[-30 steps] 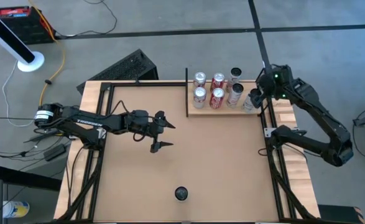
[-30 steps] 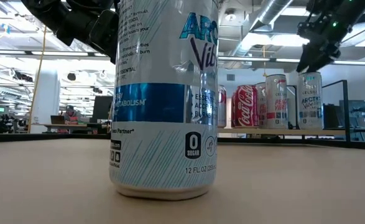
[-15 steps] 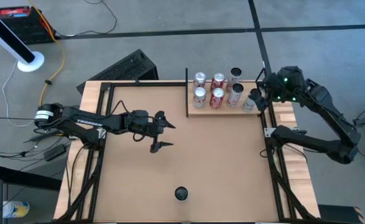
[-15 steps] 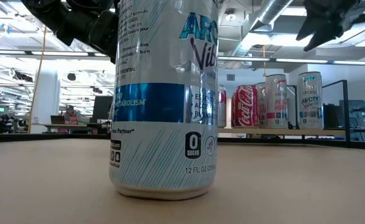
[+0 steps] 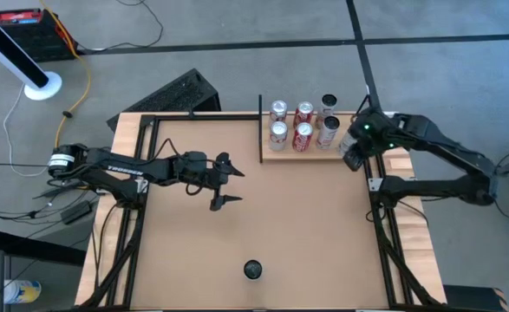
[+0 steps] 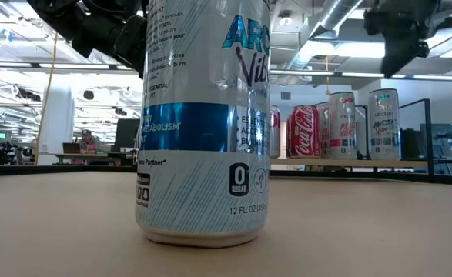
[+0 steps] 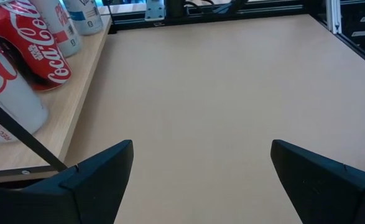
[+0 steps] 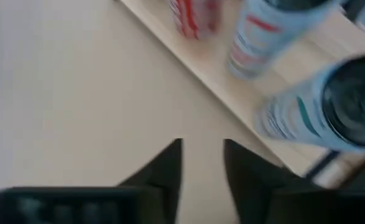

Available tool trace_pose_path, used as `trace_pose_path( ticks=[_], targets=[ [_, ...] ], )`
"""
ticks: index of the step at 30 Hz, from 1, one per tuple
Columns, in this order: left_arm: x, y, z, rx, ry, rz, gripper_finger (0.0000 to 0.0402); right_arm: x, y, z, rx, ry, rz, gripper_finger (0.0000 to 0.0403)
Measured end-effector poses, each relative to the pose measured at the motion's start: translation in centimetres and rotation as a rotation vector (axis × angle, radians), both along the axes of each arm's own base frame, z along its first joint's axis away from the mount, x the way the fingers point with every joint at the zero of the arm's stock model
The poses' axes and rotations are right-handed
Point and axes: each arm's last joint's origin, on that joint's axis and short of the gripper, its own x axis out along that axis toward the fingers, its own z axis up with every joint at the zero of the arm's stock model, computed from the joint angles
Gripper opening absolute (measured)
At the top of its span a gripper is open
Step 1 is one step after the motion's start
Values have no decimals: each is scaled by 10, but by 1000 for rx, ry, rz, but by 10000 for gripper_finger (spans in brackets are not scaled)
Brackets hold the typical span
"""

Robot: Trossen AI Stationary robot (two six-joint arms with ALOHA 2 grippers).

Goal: Place canned beverage on shelf
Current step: Put the top white-blue soda can on the shelf

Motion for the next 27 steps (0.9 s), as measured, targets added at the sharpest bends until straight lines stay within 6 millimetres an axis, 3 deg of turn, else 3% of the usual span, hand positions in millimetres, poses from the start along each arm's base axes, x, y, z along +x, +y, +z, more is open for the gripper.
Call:
trace_pose_path(
  ticks=[4, 6, 11, 15, 27],
  targets=[
    [0, 0, 0, 0, 0, -2, 366, 0, -1, -4, 10, 68, 1, 36],
    [0, 0, 0, 0, 0, -2, 366, 0, -4, -5, -14, 91, -1, 16],
    [0, 0, 0, -1, -1, -1, 366, 1, -14, -8, -36, 149, -66, 31],
    [0, 0, 0, -1, -1, -1, 366, 3, -21, -12, -29, 193, -62, 15],
    [0, 0, 0, 0, 1, -1, 366, 14, -39, -24, -83, 343, -113, 16]
  ],
)
